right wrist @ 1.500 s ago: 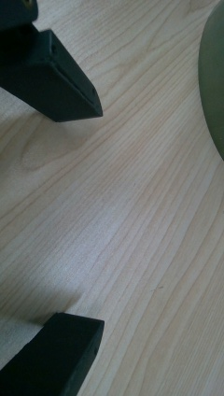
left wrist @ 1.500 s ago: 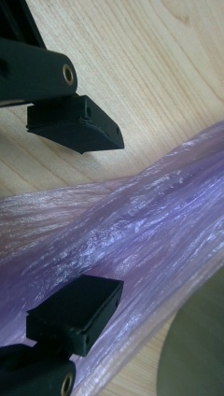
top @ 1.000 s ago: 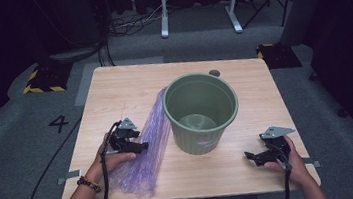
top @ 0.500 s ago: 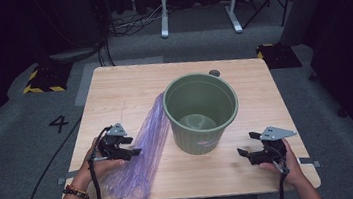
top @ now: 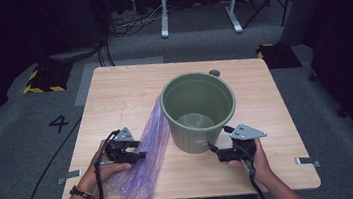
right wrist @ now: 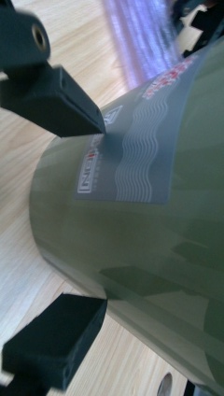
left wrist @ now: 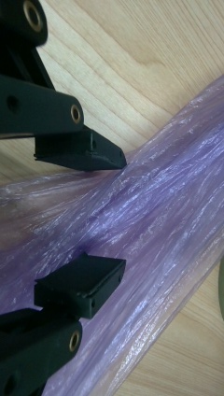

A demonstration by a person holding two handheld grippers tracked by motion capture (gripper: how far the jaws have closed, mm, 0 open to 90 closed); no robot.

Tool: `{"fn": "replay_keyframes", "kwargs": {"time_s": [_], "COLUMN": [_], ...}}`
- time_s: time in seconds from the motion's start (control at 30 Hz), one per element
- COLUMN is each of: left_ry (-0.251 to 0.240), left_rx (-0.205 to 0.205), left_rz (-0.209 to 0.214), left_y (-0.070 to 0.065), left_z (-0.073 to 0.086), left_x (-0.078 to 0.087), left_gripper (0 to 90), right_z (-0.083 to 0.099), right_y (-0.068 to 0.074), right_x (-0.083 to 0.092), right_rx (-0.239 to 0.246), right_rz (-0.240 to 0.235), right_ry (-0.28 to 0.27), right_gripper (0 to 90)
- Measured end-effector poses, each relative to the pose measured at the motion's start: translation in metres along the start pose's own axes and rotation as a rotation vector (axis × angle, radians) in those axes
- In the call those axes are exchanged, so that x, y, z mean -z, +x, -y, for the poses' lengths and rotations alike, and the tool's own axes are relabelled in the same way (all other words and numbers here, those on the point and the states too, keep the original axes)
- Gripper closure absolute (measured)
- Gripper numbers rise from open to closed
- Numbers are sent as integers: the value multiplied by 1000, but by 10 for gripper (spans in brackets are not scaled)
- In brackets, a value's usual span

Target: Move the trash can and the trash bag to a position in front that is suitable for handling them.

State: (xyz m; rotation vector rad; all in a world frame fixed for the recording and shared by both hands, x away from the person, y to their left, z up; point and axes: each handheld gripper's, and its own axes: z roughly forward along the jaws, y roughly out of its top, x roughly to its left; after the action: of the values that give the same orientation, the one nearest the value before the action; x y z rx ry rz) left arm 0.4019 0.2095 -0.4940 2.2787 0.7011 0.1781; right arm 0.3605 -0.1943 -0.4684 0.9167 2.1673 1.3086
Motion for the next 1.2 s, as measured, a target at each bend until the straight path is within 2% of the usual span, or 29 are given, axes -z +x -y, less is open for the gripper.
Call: {"fn": "replay_keyframes", "kwargs": {"time_s": [0.13,0.27,0.3,0.4,0.43,0.47,0.5,0.53,0.57,0.6,0.63,0.7,0.73,0.8,0.83,0.87,0.9,0.97,1.03,1.1,1.2], "left_ry": [0,12,23,39,44,39,8,8,-11,-26,-68,-94,-94,-95,-77,-77,-60,-15,27,38,44], "left_rx": [-2,8,13,31,51,64,55,55,48,43,14,-1,-1,-4,6,6,3,-40,-68,-85,-109], "left_rz": [-1,-1,14,15,3,0,-30,-30,-50,-61,-99,-131,-131,-151,-151,-151,-90,-66,-41,15,76], "left_y": [-3,-5,-4,-4,-3,-2,-1,-1,-1,-2,-4,-6,-6,-5,-5,-5,-6,-12,-18,-24,-33], "left_z": [-4,-9,-12,-15,-16,-16,-14,-14,-14,-13,-11,-6,-6,2,10,10,17,23,26,28,28], "left_x": [-5,-9,-11,-12,-12,-12,-6,-6,-1,4,18,32,32,44,52,52,55,53,47,42,31], "left_gripper": [409,356,317,201,192,192,178,162,162,164,164,163,161,165,195,211,249,268,298,332,349], "right_z": [-8,-14,-21,-28,-32,-32,-33,-33,-33,-30,-29,-27,-25,-23,-16,-16,-7,2,11,19,29], "right_y": [-2,-8,-13,-19,-26,-26,-33,-36,-36,-42,-45,-49,-51,-53,-58,-58,-63,-67,-71,-74,-77], "right_x": [-13,-26,-34,-42,-49,-49,-53,-53,-53,-50,-47,-38,-33,-27,-15,-15,-5,5,15,24,34], "right_rx": [21,3,-1,-2,-5,-5,-35,-37,-37,-60,-60,-44,-35,-22,-18,-18,-14,-14,-29,-38,-35], "right_rz": [42,37,30,32,52,52,60,69,69,63,67,72,72,74,60,60,47,48,32,31,26], "right_ry": [13,6,13,18,8,8,9,6,6,-4,0,17,27,35,60,60,82,109,109,114,136], "right_gripper": [163,167,168,169,171,189,195,197,197,200,200,201,205,210,215,215,215,211,202,202,209]}}
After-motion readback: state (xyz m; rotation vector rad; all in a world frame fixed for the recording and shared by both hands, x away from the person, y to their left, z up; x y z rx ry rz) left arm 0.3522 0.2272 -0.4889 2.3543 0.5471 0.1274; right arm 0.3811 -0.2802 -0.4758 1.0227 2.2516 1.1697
